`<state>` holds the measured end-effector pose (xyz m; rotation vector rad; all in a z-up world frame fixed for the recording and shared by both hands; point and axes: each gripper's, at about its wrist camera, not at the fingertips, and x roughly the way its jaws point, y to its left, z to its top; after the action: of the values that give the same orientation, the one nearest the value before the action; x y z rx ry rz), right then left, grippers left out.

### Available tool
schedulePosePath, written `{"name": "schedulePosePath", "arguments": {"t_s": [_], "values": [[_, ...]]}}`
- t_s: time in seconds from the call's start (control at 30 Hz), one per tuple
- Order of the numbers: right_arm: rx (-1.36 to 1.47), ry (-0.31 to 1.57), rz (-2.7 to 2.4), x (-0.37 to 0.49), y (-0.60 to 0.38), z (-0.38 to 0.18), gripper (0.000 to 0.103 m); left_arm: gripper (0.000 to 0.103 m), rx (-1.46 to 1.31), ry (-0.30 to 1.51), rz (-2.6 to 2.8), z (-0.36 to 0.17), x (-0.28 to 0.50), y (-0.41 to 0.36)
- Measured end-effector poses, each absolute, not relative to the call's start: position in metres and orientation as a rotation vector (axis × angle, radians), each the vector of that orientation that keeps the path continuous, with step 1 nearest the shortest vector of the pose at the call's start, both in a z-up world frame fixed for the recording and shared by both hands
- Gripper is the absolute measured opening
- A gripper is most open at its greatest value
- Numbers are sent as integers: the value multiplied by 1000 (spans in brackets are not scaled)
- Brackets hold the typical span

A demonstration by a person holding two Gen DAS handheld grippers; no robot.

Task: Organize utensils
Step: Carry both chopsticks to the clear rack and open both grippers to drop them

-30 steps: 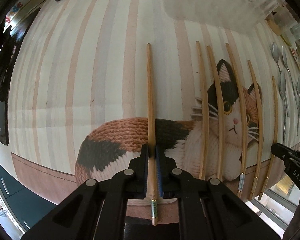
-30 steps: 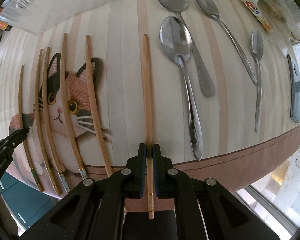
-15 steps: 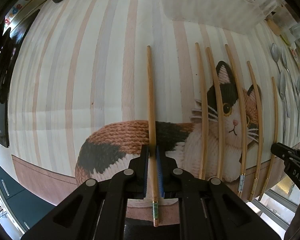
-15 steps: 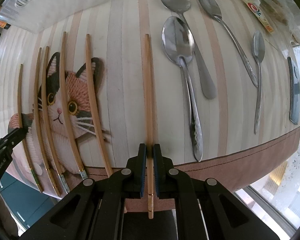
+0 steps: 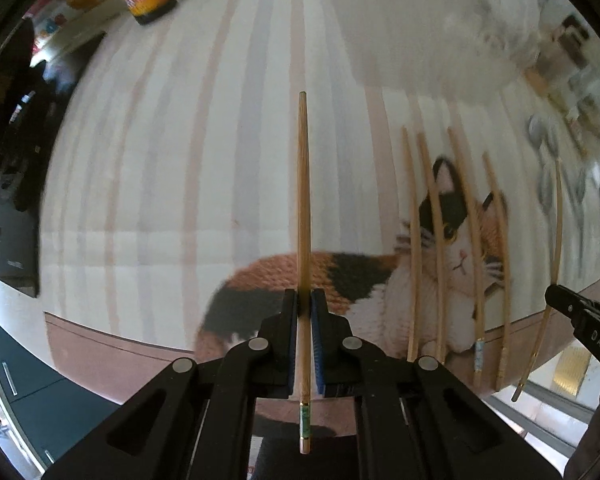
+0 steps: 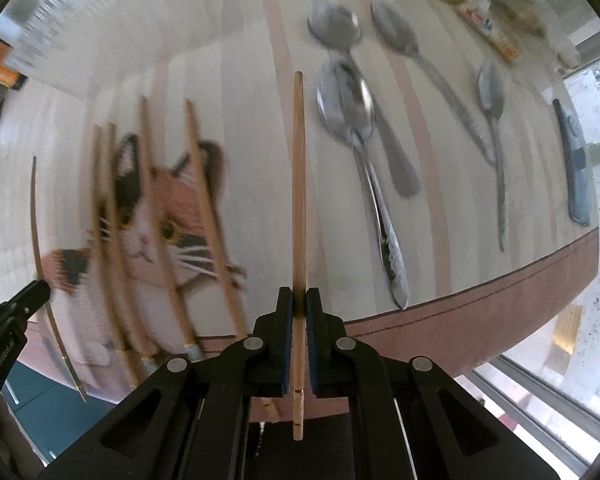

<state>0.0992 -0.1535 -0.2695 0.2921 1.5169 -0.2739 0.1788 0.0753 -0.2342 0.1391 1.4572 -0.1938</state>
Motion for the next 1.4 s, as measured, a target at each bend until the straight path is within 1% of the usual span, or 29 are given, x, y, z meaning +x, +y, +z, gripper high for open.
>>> {"name": "schedulePosePath", "arguments": {"t_s": [0.3, 0.5, 0.63, 0.83, 1.03, 1.23, 1.4], "values": [[326, 1377, -219, 99, -144, -189, 7, 4, 105, 1283, -219, -142, 198, 79], [321, 1284, -112, 137, -147, -130, 7, 4, 35, 1207, -265, -85, 233, 56], [314, 1240, -62, 185, -154, -109, 7, 4, -12, 1192, -286, -69, 271, 40], [343, 1229, 1, 273, -168, -100, 7, 4, -111, 1274, -299, -79, 345, 15], [328, 1284, 36, 354, -172, -124, 7, 4, -147, 1366, -299, -105, 399, -10], [322, 1346, 51, 389, -172, -160, 7, 5, -133, 1444, -278, -140, 425, -23], [313, 1429, 68, 401, -168, -188, 8, 6, -119, 1450, -244, -146, 429, -20]]}}
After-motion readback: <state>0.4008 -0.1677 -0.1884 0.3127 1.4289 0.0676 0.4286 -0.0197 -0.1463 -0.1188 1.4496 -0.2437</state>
